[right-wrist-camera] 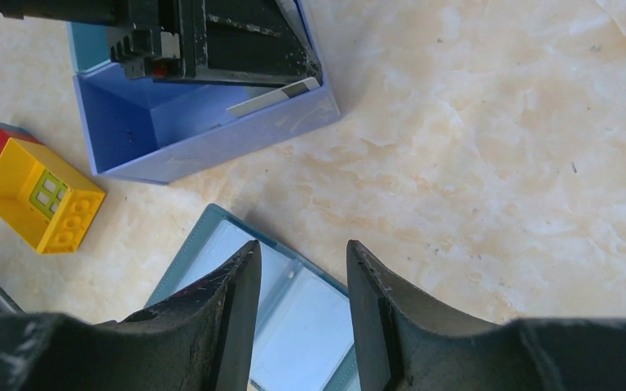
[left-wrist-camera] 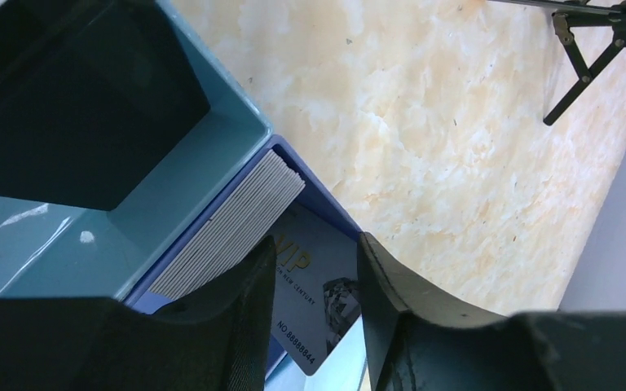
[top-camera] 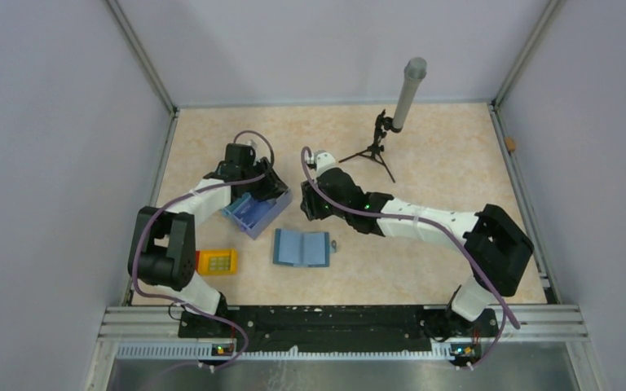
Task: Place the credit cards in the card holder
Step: Move the storage box to the center of the board, then pick up the credit card from the storage box.
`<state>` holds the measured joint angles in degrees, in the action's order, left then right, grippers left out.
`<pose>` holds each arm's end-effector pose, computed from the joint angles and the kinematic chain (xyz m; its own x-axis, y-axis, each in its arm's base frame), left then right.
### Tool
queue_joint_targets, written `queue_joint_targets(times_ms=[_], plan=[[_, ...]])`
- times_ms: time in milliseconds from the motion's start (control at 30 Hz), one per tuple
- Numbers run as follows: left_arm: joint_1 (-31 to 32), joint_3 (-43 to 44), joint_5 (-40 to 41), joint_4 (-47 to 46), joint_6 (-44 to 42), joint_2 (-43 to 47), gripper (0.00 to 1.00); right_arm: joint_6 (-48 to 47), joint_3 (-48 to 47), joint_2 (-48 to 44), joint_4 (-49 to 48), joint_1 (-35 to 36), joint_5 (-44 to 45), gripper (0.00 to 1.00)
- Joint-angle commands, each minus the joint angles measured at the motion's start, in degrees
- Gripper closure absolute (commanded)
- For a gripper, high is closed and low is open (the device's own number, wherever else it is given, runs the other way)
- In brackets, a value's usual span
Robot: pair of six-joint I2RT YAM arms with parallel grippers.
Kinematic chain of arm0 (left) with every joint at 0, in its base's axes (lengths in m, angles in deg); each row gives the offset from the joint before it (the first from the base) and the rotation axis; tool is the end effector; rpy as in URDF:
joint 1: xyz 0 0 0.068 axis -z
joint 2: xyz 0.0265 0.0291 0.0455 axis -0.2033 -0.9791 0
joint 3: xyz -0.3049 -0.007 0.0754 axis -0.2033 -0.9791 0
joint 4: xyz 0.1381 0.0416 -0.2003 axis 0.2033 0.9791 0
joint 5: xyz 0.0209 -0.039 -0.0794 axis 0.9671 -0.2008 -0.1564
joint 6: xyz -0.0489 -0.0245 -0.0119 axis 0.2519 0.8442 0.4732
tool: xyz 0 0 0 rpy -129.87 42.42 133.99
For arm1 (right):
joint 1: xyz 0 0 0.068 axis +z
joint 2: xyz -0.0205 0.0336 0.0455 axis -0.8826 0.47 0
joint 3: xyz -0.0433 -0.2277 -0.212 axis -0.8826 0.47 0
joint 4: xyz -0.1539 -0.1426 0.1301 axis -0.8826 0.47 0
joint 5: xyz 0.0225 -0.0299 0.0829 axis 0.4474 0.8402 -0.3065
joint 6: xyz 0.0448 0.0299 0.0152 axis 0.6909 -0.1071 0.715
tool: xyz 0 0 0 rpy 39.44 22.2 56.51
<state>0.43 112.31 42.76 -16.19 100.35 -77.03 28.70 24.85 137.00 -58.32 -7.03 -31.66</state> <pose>0.3108 -0.0797 0.2481 -0.8158 -0.4493 -0.3642 -0.1514 0.7737 -0.6153 0.2132 0.2925 0.2992 -0.5485 -0.1393 -0.8244 -0.5601 0.7934 0.2386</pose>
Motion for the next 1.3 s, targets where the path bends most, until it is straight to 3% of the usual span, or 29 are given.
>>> queue_joint_targets(times_ms=[0, 367, 500, 933, 1267], plan=[[0.3, 1.0, -4.1, -1.8, -5.1, 2.3, 0.55, 1.5, 0.9, -3.2, 0.2, -0.4, 0.2, 0.57], [0.9, 0.5, -4.6, -1.9, -11.2, 4.8, 0.47, 2.2, 2.6, -4.6, 0.5, -0.4, 0.5, 0.57], [2.6, 1.5, -0.9, 1.4, -14.1, 4.9, 0.47, 2.2, 2.6, -4.6, 0.6, -0.4, 0.5, 0.57], [5.4, 1.1, 7.7, 3.8, -17.7, 8.4, 0.75, 2.5, 3.3, -4.7, -0.2, -0.4, 0.6, 0.57], [7.2, 0.1, 10.5, 3.3, -21.1, 11.7, 0.84, 2.6, 3.9, -5.2, -0.4, -0.4, 0.8, 0.57]])
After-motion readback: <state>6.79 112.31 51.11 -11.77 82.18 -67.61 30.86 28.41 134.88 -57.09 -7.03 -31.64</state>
